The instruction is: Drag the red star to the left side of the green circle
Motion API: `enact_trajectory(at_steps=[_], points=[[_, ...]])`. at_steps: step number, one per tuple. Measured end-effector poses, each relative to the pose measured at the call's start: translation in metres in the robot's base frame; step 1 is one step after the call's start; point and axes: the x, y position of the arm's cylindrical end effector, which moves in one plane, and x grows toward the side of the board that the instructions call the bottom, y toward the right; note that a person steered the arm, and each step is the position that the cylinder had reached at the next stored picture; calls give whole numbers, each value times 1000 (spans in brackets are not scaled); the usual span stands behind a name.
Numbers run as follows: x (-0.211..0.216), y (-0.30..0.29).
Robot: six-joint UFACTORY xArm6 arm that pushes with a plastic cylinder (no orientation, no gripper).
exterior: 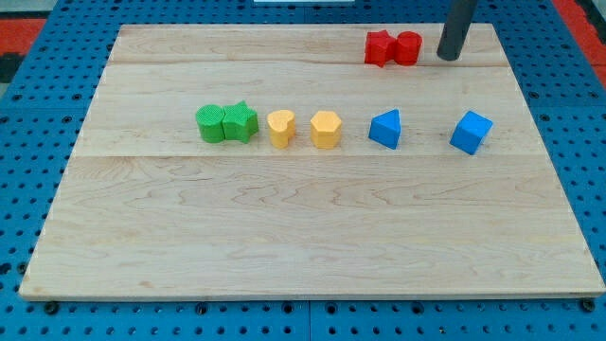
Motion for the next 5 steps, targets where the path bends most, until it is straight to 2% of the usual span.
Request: enact_trajectory(at_steps=[1,3,4,5], points=[[-6,-67],[-10,-254],[-4,-311],[30,-346]])
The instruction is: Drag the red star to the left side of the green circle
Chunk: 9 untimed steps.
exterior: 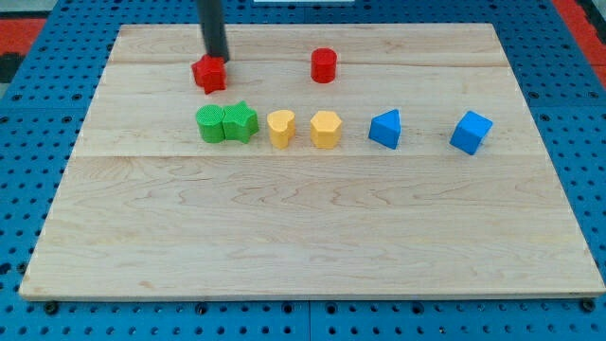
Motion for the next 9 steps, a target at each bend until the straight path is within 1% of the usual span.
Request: enact_trajectory(at_steps=[1,2,3,4,5,6,7,8,9], points=[[5,-35],[-18,-35],[-33,-4],[11,3],[65,-12],[86,-25],[59,-31],[12,19],[-55,77]])
